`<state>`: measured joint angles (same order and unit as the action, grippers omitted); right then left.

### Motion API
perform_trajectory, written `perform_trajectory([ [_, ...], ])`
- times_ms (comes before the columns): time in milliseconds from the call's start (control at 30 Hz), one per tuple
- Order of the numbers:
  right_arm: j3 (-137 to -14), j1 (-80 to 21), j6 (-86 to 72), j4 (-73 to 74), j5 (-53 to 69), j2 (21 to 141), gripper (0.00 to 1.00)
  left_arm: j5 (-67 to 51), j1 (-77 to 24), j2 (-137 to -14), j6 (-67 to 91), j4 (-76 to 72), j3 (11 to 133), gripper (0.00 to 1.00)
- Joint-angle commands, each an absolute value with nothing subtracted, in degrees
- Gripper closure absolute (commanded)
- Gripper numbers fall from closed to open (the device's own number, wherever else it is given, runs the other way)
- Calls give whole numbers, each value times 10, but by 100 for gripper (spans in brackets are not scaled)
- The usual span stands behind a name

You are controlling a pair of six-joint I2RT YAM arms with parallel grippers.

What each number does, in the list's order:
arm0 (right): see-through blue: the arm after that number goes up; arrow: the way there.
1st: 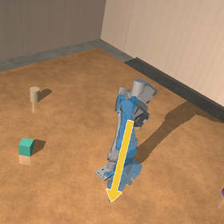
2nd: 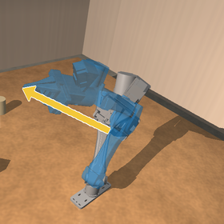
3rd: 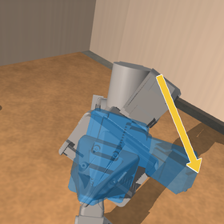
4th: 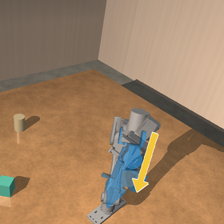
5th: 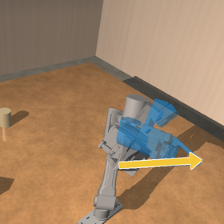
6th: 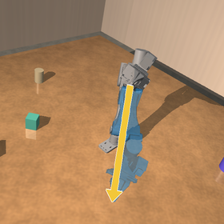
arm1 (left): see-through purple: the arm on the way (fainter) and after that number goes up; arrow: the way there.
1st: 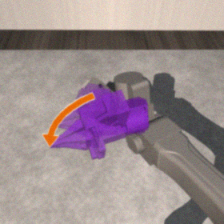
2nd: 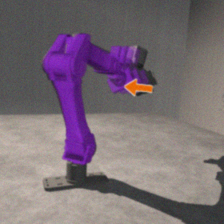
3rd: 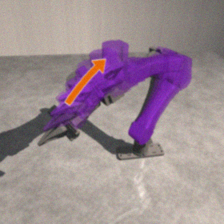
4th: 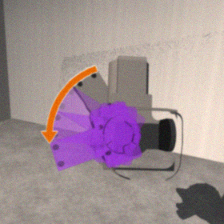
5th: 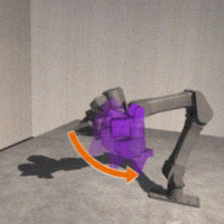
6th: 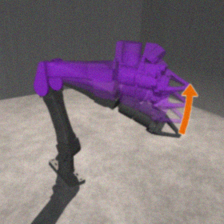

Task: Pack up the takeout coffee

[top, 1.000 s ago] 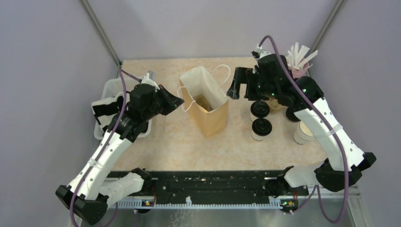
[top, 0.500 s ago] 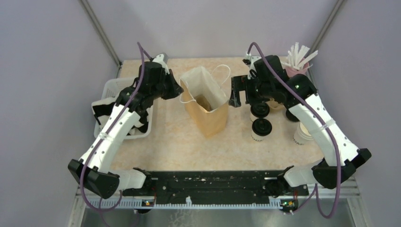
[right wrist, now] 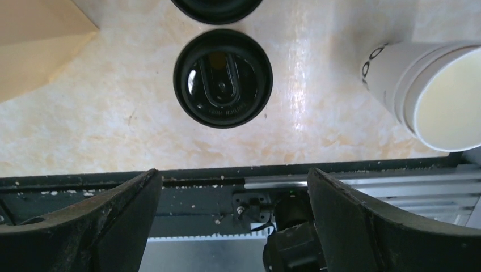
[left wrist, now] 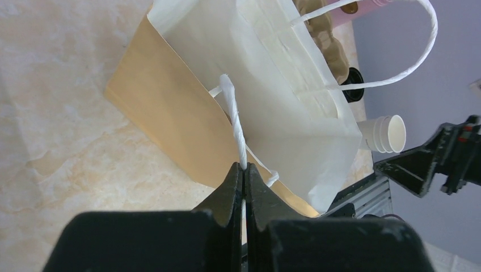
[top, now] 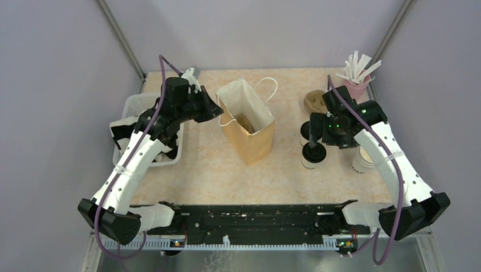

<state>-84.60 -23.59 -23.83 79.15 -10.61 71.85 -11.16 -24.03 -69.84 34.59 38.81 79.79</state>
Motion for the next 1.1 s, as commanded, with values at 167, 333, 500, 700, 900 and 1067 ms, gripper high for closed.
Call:
perform_trajectory([
  [167, -731, -221, -217, 664, -64, 743, 1, -138, -239, -678, 362, 358, 784, 97],
  [333, -702, -221, -203, 638, -88, 764, 1, -145, -239, -685, 360, 353, 783, 97],
  [500, -692, -221, -194, 616, -104, 769, 2, -154, -239, -685, 366, 342, 771, 98],
  [700, -669, -221, -193, 605, -105, 771, 13, -154, -239, -687, 366, 341, 770, 99],
  [900, -670, -221, -196, 610, -120, 770, 11, -161, -239, -694, 366, 339, 772, 100],
  [1067, -657, -221, -199, 594, -123, 772, 16, -162, -239, -694, 366, 338, 771, 100],
])
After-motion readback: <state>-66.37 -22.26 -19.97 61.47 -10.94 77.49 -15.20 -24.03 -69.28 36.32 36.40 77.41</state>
